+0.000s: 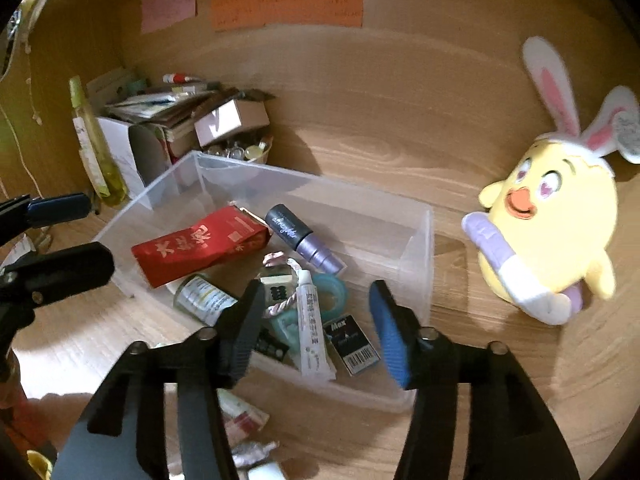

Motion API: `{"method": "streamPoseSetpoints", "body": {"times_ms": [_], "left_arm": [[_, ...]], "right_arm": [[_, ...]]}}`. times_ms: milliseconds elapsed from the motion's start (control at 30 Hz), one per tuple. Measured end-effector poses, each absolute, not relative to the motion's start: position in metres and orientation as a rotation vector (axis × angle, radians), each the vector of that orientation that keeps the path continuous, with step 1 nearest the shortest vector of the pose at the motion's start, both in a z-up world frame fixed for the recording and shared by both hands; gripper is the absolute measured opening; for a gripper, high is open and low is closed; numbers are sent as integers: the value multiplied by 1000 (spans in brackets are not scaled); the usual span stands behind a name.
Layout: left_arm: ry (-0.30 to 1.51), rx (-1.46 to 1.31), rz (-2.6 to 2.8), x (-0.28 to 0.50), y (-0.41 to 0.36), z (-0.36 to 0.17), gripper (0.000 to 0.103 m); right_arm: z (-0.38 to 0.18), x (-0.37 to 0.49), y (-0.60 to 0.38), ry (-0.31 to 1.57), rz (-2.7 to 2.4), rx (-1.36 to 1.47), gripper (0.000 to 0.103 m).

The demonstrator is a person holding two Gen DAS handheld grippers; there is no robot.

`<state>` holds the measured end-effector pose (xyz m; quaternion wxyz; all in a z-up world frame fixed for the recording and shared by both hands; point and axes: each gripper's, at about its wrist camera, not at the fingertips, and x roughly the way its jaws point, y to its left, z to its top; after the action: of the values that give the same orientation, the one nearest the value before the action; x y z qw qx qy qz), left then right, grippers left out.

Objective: Organize objects
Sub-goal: 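Carry the bracelet and toothpaste tube into the clear box, open both tools, then move both open tools back over the remaining tubes on the desk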

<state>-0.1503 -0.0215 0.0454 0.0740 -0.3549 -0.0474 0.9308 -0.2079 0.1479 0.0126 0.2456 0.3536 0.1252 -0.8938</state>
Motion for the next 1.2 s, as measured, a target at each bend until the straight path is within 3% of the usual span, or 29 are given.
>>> {"method": "streamPoseSetpoints", "body": {"times_ms": [67, 267, 700, 1200], "left_arm": [[-138, -1060, 2807, -143, -23, 46, 92], [-121, -1062, 2831, -116, -27, 39, 93], [-57, -1205, 2798, -71, -20, -13, 94], [-8, -1313, 2691, -49, 3, -52, 94]], "right_arm": [[17, -197, 152, 335, -2447, 950, 72], [24, -160, 164, 317, -2468, 900, 83], [-23, -104, 167, 215, -2351, 1034, 84], [-62, -93, 204, 236, -2357, 1197, 84]]}}
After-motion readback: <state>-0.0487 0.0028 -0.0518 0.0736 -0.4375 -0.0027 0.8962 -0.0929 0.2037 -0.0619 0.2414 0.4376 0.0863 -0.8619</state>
